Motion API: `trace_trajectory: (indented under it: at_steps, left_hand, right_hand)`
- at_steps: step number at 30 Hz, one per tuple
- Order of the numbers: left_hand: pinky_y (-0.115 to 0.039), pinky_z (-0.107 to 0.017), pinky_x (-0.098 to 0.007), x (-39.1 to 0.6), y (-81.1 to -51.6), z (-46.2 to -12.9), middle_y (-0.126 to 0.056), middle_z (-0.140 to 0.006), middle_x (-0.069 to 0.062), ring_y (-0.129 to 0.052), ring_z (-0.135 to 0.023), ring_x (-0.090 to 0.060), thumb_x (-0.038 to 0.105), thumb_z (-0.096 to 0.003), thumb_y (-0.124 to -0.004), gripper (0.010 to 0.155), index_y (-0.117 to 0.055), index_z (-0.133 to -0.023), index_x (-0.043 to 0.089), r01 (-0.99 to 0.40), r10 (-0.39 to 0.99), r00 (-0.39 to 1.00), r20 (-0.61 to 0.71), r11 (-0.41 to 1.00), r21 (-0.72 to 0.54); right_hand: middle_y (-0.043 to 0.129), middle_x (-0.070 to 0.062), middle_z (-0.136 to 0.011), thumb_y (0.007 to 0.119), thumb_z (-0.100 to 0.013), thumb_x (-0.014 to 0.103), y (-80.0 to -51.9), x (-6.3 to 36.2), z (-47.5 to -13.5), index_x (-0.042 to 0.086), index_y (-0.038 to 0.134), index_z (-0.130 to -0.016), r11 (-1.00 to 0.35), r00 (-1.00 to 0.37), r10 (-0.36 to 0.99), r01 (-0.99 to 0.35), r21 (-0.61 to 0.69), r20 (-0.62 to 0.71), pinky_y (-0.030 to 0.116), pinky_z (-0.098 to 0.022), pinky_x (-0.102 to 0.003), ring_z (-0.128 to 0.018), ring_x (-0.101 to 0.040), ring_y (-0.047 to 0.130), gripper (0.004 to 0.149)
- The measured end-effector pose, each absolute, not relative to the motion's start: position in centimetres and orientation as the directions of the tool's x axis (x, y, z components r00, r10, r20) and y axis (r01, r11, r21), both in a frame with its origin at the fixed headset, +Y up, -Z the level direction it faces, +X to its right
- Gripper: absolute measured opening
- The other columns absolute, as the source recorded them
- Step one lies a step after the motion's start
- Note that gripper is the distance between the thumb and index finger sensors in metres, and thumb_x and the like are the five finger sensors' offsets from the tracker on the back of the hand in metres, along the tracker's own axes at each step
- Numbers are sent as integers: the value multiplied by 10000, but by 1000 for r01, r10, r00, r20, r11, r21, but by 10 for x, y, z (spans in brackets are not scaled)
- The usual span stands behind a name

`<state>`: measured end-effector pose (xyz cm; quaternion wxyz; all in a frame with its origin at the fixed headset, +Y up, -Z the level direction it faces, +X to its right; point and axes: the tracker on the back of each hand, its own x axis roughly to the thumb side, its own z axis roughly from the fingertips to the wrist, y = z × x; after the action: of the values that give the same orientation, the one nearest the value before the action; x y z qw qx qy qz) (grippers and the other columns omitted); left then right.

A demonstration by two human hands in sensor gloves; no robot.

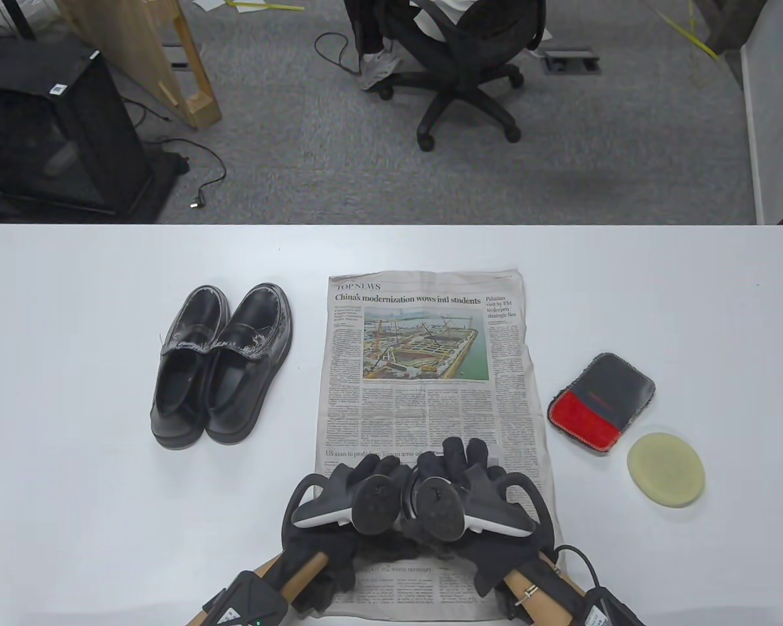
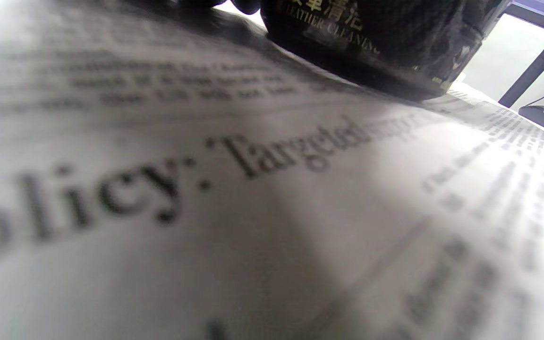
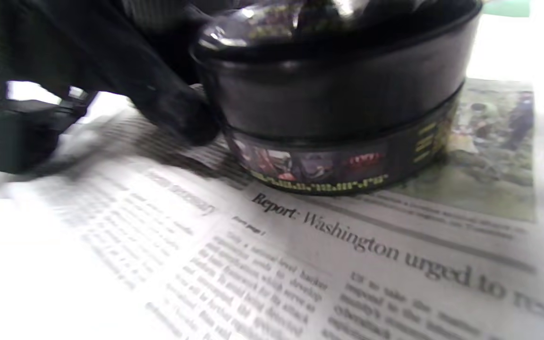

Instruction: Dip and apply leather care cream with polishing sponge on shoes

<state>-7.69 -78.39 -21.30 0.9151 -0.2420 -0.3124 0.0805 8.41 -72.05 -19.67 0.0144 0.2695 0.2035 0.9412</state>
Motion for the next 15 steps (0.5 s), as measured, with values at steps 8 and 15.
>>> trace_trajectory:
  at_steps: [8, 15]
  left_hand:
    - [-326, -682, -683, -77, -784, -213, -202, -1237, -278, -234, -1048, -531, 595, -502, -705, 1026, -219, -1205, 27, 9, 290, 795, 532, 872, -489]
    - [-321, -685, -680, -78, -784, -214, -205, -1239, -274, -234, -1050, -525, 591, -506, -712, 1020, -226, -1207, 32, -3, 304, 793, 528, 869, -495]
  right_hand:
    - [402, -471, -1111, 427, -476, 774, -736, 75, -199, 53, 181, -1207, -951, -885, -122, 234, 204, 448, 738, -582, -616, -791, -643, 688, 1055]
    - [196, -456, -1155, 421, -546, 685, -727, 75, -198, -52, 169, -1185, -942, -866, -3, 170, 288, 500, 568, -669, -710, -981, -742, 270, 1007]
